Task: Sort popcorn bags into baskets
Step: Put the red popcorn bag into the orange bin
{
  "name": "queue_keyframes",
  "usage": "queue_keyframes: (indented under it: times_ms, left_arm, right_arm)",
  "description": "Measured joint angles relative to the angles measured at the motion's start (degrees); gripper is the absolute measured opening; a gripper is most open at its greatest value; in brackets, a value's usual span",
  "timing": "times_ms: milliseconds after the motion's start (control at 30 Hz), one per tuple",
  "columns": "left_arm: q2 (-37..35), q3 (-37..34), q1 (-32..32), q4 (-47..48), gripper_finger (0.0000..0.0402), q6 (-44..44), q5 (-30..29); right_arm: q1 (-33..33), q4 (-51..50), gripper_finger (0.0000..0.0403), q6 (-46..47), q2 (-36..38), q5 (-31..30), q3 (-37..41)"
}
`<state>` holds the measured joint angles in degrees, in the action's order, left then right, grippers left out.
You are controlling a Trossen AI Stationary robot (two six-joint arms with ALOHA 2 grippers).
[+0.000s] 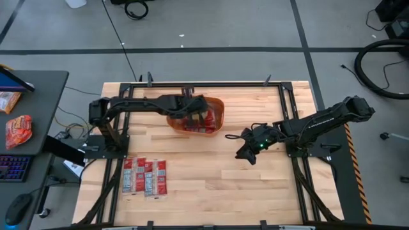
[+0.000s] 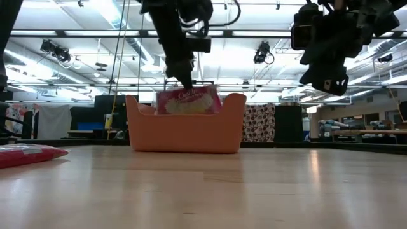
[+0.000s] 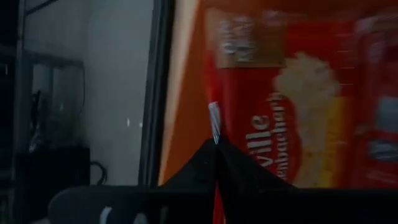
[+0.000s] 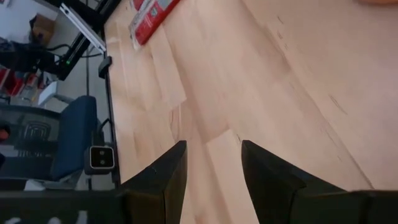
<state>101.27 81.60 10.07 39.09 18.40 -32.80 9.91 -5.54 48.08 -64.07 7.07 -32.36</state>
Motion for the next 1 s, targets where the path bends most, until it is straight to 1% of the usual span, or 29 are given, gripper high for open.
queue_keyframes:
  times_ms: [100,200,333,400,433,500,600,667,733,767,833,1000]
  left_arm:
    - [0.0,0.0,1.5,0.2,0.0039,-2.1,-1.0]
    - [0.0,0.0,3.1,0.1,0.0078,-6.3,-1.4]
    - [-0.1,0.1,4.2,0.0,0.0136,-11.3,0.3]
    - [-0.4,0.9,3.4,1.4,0.0158,-14.7,2.3]
    - [-0.7,1.5,2.8,1.9,0.0165,-15.8,4.6]
    - [-1.9,2.6,1.2,3.4,0.0171,-18.3,11.5]
    - [-3.2,3.7,-1.4,3.3,0.0171,-25.7,26.4]
    - [-3.6,3.9,-3.3,4.0,0.0167,-31.8,37.7]
    - [-3.7,3.9,-5.8,5.0,0.0163,-39.1,45.2]
    - [-3.7,3.9,-7.3,6.1,0.0161,-42.3,47.3]
    - [-3.7,3.9,-11.0,9.7,0.0157,-46.4,48.2]
    - [-3.7,3.8,-22.1,20.3,0.0147,-51.4,42.8]
  right_arm:
    - [-0.3,0.5,0.0158,0.0,0.0,0.0,0.0]
    - [-0.3,0.9,0.0158,-0.1,0.0,0.0,0.0]
    - [-0.3,1.8,0.0158,-0.1,0.0,0.0,0.0]
    - [-0.3,2.2,0.0158,-0.1,0.0,0.0,0.0]
    - [-0.2,2.3,0.0158,-0.1,0.0,0.0,0.0]
    - [-0.2,2.4,0.0158,-0.1,0.0,0.0,0.0]
    - [-0.2,2.6,0.0158,-0.3,0.0,0.0,0.0]
    - [-0.2,2.9,0.0158,-0.8,0.0,0.0,0.0]
    - [-0.2,3.4,0.0158,-1.6,0.0,0.0,0.0]
    - [-0.2,3.5,0.0158,-1.9,0.0,0.0,0.0]
    - [-0.2,3.6,0.0158,-2.3,0.0,0.0,0.0]
    - [-0.3,4.5,0.0158,-3.3,0.0,0.0,0.0]
